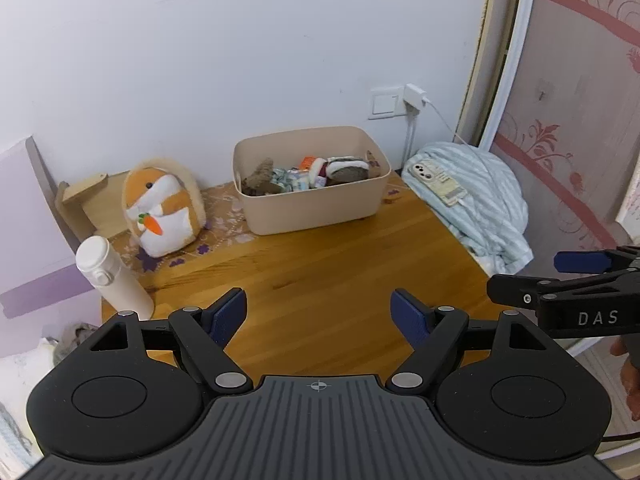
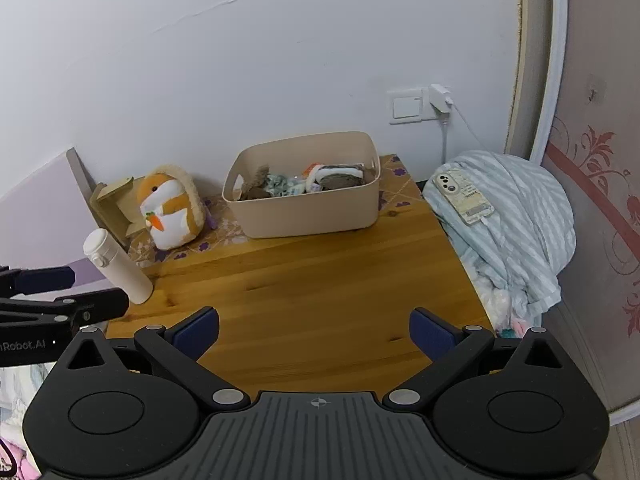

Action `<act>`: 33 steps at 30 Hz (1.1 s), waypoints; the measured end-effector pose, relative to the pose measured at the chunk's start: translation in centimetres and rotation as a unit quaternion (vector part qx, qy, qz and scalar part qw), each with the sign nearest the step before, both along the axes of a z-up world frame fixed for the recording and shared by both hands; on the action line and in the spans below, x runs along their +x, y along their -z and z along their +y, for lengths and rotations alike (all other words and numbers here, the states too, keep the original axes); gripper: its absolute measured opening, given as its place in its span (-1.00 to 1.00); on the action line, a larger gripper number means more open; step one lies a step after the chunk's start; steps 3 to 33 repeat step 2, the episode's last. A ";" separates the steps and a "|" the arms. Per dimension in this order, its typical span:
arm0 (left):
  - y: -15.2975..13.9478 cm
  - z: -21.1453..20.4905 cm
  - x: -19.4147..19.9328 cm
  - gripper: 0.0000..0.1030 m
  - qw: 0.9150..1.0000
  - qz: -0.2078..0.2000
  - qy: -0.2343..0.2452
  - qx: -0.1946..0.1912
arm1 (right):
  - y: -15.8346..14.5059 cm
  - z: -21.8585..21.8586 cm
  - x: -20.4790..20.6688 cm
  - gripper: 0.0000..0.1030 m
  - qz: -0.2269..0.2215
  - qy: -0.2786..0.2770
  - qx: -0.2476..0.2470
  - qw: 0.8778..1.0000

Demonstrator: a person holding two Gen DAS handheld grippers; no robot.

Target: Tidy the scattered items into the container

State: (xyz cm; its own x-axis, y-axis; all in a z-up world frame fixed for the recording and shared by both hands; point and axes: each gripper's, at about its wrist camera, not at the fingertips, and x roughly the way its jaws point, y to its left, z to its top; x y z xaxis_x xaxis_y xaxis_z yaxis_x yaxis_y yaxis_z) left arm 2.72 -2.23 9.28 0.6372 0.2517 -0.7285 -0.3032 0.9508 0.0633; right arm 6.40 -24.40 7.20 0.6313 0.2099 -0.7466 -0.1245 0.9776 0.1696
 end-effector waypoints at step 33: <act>-0.1 -0.1 -0.1 0.56 1.000 -0.001 0.003 0.002 | 0.0 -0.1 -0.1 0.99 0.000 0.002 0.001 1.000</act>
